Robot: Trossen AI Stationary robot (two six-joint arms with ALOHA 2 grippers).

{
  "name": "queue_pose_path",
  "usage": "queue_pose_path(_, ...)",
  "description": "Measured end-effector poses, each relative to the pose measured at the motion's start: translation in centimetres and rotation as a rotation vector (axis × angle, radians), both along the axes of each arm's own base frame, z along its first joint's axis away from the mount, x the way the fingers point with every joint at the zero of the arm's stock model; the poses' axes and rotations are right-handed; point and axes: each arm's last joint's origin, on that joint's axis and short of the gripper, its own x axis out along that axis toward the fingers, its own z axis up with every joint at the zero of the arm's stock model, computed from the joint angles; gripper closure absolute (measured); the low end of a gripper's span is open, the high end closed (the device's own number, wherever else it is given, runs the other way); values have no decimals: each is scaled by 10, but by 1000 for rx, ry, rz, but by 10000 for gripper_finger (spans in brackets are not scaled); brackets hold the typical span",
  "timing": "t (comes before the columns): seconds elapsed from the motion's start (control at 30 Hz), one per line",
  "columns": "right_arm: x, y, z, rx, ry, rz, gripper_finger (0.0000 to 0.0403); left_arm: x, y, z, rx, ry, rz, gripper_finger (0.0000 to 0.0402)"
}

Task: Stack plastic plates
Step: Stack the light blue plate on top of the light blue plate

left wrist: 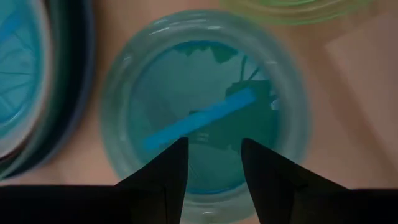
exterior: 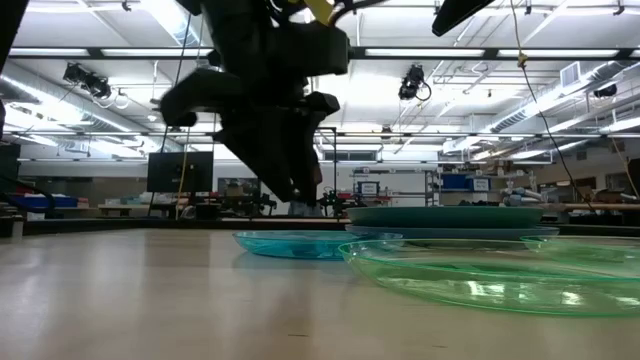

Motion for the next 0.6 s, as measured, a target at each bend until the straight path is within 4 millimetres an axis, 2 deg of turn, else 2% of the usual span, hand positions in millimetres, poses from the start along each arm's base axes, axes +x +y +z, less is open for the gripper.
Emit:
queue_pose_path(0.33, 0, 0, 0, -20, 9, 15, 255, -25, -35, -24, 12, 72, -78, 247)
queue_pose_path(0.6, 2, 1, 1, -13, -20, 12, 255, -33, -47, -39, 119, -23, -105, 247)
